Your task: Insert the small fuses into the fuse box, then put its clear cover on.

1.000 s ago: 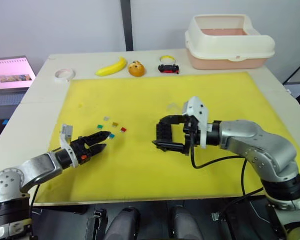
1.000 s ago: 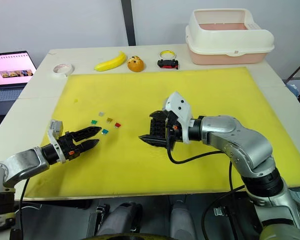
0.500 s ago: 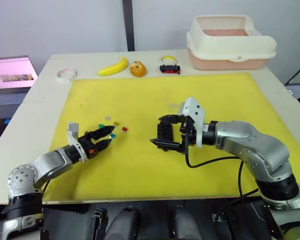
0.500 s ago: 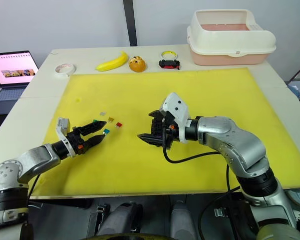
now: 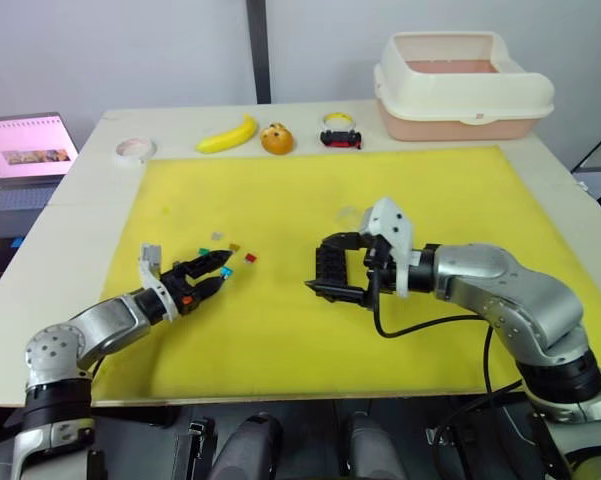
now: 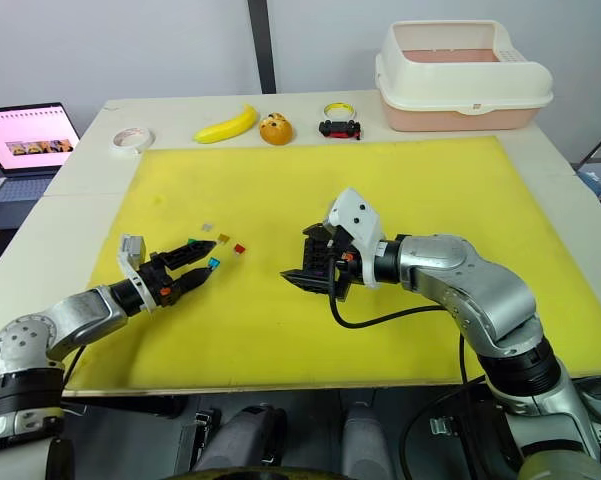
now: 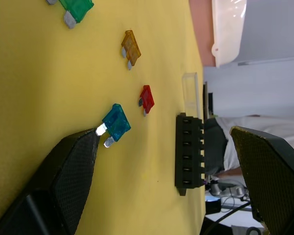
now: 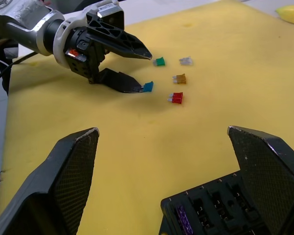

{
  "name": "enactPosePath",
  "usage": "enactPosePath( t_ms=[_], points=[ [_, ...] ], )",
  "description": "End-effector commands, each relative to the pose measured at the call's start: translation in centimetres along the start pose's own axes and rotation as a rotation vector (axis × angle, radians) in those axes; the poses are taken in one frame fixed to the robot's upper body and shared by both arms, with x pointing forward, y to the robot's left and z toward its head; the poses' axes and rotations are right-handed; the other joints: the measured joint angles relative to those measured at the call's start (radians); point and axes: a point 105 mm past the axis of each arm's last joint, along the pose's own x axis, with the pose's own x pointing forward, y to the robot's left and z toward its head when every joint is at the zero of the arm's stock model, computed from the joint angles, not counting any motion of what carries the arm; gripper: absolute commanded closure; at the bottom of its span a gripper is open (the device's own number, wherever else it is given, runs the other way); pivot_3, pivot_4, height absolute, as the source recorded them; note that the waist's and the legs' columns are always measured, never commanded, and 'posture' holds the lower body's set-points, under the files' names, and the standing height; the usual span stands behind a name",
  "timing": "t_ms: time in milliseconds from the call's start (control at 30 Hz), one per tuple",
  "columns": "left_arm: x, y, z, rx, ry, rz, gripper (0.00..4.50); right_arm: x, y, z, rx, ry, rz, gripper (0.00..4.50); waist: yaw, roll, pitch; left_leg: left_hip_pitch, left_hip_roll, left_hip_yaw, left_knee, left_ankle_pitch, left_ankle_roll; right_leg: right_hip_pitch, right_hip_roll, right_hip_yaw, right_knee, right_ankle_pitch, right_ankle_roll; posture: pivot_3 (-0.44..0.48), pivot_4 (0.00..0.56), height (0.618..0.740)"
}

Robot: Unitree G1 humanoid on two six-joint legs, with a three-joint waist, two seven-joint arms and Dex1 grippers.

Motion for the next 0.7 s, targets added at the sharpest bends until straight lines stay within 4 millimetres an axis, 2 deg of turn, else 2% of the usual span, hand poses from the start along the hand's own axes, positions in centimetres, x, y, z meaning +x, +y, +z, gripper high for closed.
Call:
enactPosePath(
  t_ms=[33,100,167,700],
  points=[
    [0.16,1.71,-0.08,-0.014,-0.018,0.067,0.26,-0.32,0.1,1.02,-0.045,-0.029,-0.001,0.01,0.0,0.0,0.0,0.0,0.0,0.0,0.0,0.0,0.0,0.0,0.0,0.0,0.0,0.0,0.0,0.0,0.15,0.74],
    [0.13,1.98,-0.07,-0.019,-0.026,0.077,0.85,-0.32,0.08,1.03,-0.046,-0.03,0.0,0.0,0.0,0.0,0.0,0.0,0.0,0.0,0.0,0.0,0.0,0.0,0.0,0.0,0.0,0.0,0.0,0.0,0.15,0.74],
    [0.15,2.25,-0.07,-0.022,-0.031,0.088,1.83,-0.35,0.06,1.0,-0.046,-0.028,0.0,0.0,-0.002,0.0,0.0,0.0,0.0,0.0,0.0,0.0,0.0,0.0,0.0,0.0,0.0,0.0,0.0,0.0,0.15,0.74],
    [0.32,2.68,-0.42,-0.014,-0.047,0.119,1.83,-0.5,-0.03,0.79,-0.051,-0.014,0.001,0.0,-0.002,0.0,0.0,0.0,0.0,0.0,0.0,0.0,0.0,0.0,0.0,0.0,0.0,0.0,0.0,0.0,0.15,0.74]
  ],
)
